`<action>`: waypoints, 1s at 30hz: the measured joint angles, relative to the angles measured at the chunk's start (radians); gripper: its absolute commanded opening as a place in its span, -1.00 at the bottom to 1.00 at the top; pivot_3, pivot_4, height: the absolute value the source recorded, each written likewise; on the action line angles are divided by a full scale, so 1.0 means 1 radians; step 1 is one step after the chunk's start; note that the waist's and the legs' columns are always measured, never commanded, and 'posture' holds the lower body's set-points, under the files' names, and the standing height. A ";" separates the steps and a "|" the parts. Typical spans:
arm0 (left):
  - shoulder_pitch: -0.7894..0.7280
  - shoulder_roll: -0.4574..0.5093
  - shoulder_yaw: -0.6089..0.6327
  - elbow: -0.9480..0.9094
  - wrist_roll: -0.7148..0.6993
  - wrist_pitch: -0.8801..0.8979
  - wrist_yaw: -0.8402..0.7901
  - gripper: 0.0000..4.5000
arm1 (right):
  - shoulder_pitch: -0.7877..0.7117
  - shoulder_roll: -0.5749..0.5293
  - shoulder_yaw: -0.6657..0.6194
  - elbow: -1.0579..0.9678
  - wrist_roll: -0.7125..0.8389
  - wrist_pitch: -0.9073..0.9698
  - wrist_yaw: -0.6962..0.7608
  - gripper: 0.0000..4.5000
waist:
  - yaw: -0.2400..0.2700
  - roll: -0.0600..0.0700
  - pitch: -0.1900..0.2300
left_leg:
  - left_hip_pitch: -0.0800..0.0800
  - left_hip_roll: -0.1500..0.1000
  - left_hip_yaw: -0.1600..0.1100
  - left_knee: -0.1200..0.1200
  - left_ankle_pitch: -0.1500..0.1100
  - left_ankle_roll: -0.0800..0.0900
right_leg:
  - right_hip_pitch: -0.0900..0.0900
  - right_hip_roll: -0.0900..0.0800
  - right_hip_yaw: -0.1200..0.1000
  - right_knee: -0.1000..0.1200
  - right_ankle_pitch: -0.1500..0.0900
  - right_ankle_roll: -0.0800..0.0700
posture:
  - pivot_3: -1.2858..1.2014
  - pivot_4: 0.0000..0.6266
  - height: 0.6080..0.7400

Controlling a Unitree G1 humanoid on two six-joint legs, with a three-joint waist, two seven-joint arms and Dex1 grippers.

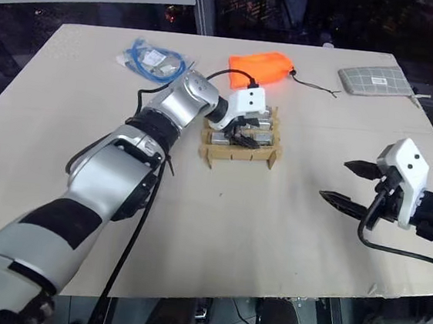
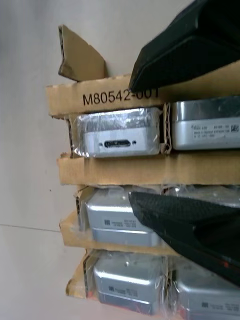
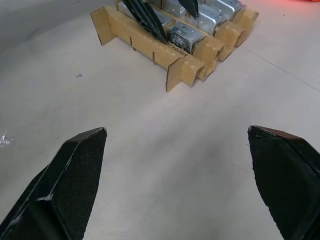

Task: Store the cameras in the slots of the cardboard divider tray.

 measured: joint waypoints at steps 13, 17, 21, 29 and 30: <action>0.388 0.316 0.366 -0.804 -0.339 0.274 -0.032 0.46 | 0.035 0.113 0.048 0.018 -0.028 -0.070 -0.002 1.00 | -0.021 0.001 0.000 | 0.001 0.001 -0.002 -0.002 0.003 -0.005 | -0.003 0.000 0.005 0.001 0.000 0.000 | 0.03 -0.52 1.00; 0.733 0.347 0.542 -1.241 -0.449 0.430 0.087 0.46 | 0.045 0.199 0.107 0.064 -0.085 -0.195 0.008 1.00 | -0.005 0.000 0.000 | 0.003 0.001 -0.003 0.001 0.002 -0.004 | 0.000 0.000 0.006 0.002 0.001 0.001 | 0.03 -0.52 1.00; 1.203 0.344 0.723 -1.578 -0.531 0.582 0.193 0.46 | 0.019 0.261 0.187 0.213 -0.181 -0.345 0.045 1.00 | -0.024 0.000 -0.001 | 0.015 0.001 0.000 -0.004 0.001 -0.003 | 0.009 -0.001 0.011 0.000 0.000 0.001 | 0.03 -0.52 1.00; 1.795 0.150 0.851 -1.835 -0.540 0.503 0.362 0.46 | -0.048 0.377 0.271 0.563 -0.290 -0.622 0.156 1.00 | -0.008 -0.001 -0.001 | 0.020 0.000 0.001 -0.003 0.000 0.000 | 0.012 -0.002 0.012 0.002 -0.002 -0.003 | 0.03 -0.52 1.00; 1.851 0.103 0.836 -1.852 -0.536 0.455 0.380 0.46 | -0.047 0.377 0.273 0.592 -0.299 -0.649 0.172 1.00 | -0.008 -0.001 -0.001 | 0.020 0.001 0.002 -0.003 0.000 0.000 | 0.012 -0.002 0.013 0.002 -0.002 -0.004 | 0.03 -0.52 1.00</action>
